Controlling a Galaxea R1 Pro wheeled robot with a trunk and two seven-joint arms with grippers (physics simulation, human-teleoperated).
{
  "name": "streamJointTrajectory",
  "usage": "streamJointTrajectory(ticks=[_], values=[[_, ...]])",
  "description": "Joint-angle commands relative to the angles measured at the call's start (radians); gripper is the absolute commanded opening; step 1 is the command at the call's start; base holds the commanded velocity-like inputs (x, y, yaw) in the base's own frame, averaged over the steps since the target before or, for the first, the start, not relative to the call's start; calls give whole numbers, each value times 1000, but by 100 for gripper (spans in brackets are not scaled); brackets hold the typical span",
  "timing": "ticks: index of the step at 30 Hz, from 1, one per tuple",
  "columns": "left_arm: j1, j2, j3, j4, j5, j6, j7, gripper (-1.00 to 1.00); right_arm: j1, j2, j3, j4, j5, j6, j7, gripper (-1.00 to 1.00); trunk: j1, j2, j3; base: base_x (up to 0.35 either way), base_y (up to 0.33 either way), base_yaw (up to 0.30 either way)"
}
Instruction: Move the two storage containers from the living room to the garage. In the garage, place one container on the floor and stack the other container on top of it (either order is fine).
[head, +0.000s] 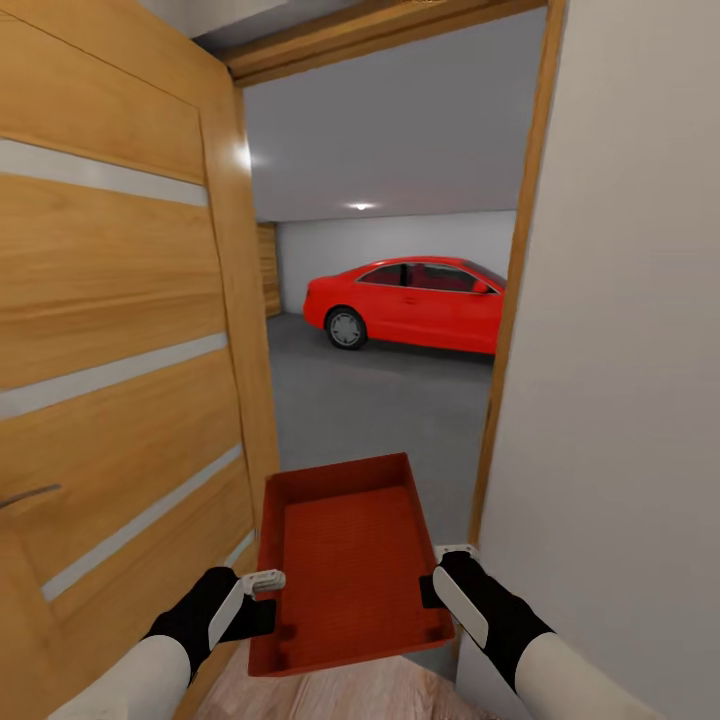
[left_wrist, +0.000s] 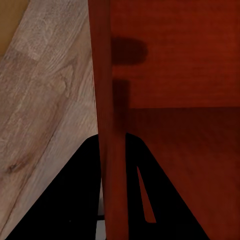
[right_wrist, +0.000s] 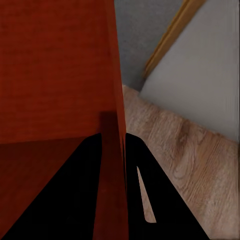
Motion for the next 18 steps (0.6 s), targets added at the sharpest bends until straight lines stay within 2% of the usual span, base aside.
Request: streamJointTrajectory(ticks=[1, 8, 13, 18], values=[[-1, -6, 11, -3, 7, 5, 4, -100, -1, 1, 20, 0, -24, -1, -8, -100, 0, -1, -1, 0, 0, -258], [-1, -6, 11, -3, 7, 5, 4, -100, -1, 1, 20, 0, -24, 0, -8, -100, 0, -1, 3, 0, 0, -210], [-1, -6, 11, -3, 7, 5, 4, -100, -1, 1, 20, 0, -24, 0, -8, -100, 0, -1, 3, 3, 24, -46], [-1, -6, 11, -3, 7, 5, 4, -100, -1, 1, 20, 0, -24, -1, -9, -100, 0, -1, 3, 139, 176, -6]])
